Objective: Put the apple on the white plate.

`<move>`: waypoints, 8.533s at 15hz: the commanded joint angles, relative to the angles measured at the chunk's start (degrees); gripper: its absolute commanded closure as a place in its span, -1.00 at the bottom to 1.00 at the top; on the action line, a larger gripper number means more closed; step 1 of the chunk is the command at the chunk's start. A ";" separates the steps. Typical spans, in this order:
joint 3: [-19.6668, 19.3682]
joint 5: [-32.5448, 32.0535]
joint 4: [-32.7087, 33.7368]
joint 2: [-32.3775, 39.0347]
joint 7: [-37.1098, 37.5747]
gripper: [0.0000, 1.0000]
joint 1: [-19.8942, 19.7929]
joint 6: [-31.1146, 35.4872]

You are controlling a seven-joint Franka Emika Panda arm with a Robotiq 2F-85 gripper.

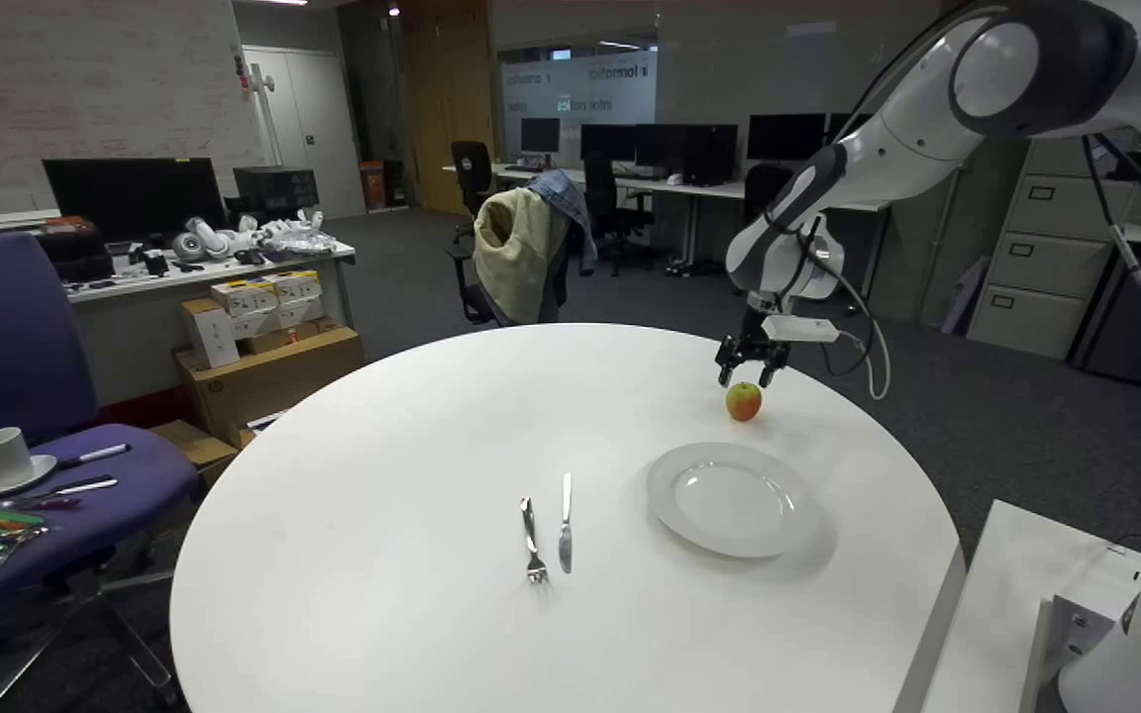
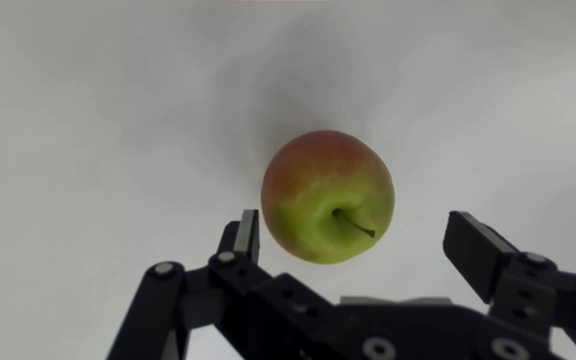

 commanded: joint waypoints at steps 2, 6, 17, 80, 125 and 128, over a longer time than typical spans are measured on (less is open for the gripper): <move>-1.43 -3.22 2.22 1.22 2.47 -1.00 1.43 -2.49; -1.90 -4.76 3.09 2.01 2.67 -1.00 1.65 -2.55; -2.09 -5.36 4.08 3.27 3.25 -1.00 1.52 -3.12; 1.40 -9.77 -27.31 -19.32 15.35 0.01 21.57 8.74; 0.86 -9.73 -31.91 -18.93 17.05 -1.00 21.58 0.74; 0.61 -9.72 -31.63 -18.93 17.07 -1.00 21.48 0.52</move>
